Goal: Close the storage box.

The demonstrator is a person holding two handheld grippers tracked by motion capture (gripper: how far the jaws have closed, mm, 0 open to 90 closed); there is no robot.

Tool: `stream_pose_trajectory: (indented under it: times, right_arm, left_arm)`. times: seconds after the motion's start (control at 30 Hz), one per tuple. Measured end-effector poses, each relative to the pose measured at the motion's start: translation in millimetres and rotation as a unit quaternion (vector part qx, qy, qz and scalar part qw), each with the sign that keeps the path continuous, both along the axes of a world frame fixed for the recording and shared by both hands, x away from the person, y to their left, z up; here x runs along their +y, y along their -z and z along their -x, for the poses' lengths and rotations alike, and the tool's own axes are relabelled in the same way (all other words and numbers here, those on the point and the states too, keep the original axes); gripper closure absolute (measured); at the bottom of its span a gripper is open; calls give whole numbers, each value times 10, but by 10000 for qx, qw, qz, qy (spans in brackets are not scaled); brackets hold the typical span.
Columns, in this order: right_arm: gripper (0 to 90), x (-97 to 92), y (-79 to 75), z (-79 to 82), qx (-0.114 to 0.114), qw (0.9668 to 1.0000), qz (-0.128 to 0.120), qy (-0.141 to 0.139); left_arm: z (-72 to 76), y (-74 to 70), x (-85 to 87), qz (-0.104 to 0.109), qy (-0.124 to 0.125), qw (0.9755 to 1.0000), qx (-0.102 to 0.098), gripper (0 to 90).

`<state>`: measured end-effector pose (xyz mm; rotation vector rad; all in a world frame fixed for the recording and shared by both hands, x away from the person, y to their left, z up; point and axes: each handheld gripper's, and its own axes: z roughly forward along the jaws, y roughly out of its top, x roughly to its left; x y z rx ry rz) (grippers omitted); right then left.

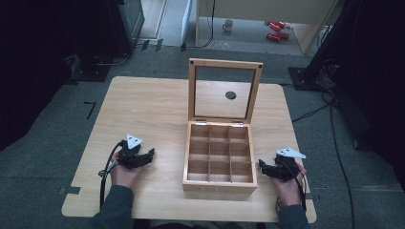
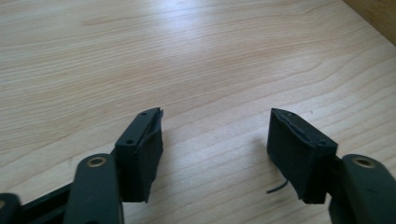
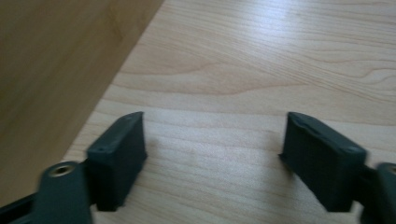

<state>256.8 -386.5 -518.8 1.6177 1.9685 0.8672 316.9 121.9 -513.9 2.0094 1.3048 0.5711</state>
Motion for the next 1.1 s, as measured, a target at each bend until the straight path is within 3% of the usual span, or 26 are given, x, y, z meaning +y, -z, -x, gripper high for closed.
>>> stream_pose_trajectory:
  times: [0.03, 0.07, 0.17, 0.2, 0.37, 0.47, 0.7, 1.1]
  right_arm:
    - [294, -18, -28, 10, -45, 9998, -188, 36]
    - [308, -22, -44, 17, -87, 9997, -215, 50]
    - [319, -5, -106, 35, -169, 9998, -52, -14]
    - [317, 12, -162, 54, -242, 9997, -82, -62]
    - [327, 35, -241, 63, -344, 9994, -28, -102]
    - [330, 50, -309, 61, -406, 9991, 19, -119]
    - [349, 65, -434, 29, -458, 9988, 81, -134]
    - [376, 94, -692, -70, -635, 9977, 130, -220]
  left_arm:
    - [1, -6, 9, 1, 0, 10000, -2, 366]
    - [7, -20, 18, 21, 3, 10000, -35, 368]
    - [13, -59, 35, 61, 5, 9999, -104, 371]
    - [21, -84, 48, 161, 10, 9998, -138, 373]
    - [27, -168, 55, 164, 94, 9996, -202, 371]
    - [31, -273, 60, 339, 161, 9988, -313, 373]
    - [6, -410, 45, 441, 274, 9978, -407, 371]
    - [-68, -683, -71, 457, 567, 9954, -618, 373]
